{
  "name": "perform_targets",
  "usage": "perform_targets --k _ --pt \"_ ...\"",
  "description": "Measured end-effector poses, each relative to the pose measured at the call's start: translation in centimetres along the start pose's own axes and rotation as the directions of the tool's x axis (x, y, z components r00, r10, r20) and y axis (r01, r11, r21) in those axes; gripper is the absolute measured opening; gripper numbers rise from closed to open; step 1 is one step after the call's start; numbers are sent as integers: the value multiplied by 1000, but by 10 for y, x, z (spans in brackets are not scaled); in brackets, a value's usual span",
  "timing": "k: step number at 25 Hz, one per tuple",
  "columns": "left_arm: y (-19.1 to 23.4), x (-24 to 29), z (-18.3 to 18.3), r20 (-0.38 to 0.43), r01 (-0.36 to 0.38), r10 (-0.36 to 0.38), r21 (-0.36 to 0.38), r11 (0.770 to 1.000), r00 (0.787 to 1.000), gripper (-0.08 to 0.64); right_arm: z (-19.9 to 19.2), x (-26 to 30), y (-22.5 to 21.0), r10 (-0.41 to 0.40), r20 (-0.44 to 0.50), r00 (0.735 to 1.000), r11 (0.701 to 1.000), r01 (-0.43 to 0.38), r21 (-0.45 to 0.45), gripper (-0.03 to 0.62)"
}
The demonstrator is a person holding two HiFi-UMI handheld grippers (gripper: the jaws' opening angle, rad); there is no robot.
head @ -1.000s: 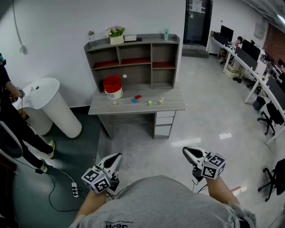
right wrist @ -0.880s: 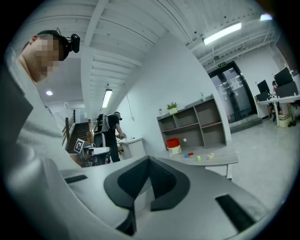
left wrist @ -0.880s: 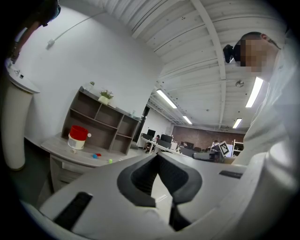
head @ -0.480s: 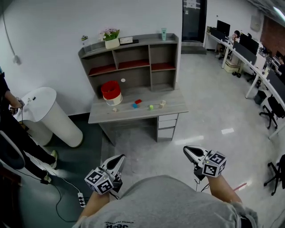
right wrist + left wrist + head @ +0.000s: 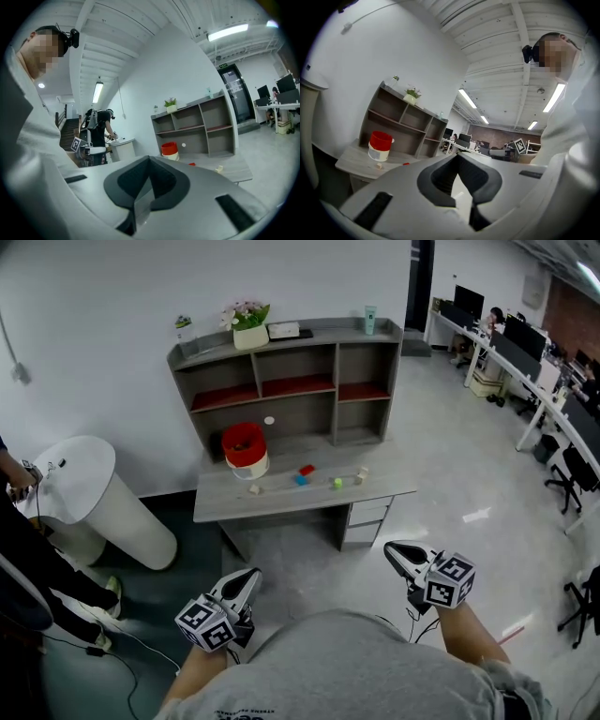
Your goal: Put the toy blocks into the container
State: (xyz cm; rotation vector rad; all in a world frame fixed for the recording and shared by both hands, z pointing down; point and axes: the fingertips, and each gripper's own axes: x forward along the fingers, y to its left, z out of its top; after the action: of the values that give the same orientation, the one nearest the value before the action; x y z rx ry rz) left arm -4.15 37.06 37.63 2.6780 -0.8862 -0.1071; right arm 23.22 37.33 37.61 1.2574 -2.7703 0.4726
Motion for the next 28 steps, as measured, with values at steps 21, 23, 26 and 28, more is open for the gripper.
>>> perform_targets --k 21,23,26,28 --pt "161 225 31 34 -257 259 -33 966 965 9 17 221 -314 157 -139 978 985 -164 -44 21" --pt "169 254 30 22 -267 268 -41 963 963 9 14 232 -337 180 -156 971 982 -187 -38 23" --pt "177 289 25 -9 -265 265 -45 963 964 9 5 244 -364 191 -181 965 980 -199 -27 24" --pt "183 307 22 -29 -264 263 -52 963 964 9 -4 249 -380 187 -201 962 980 -196 -22 35"
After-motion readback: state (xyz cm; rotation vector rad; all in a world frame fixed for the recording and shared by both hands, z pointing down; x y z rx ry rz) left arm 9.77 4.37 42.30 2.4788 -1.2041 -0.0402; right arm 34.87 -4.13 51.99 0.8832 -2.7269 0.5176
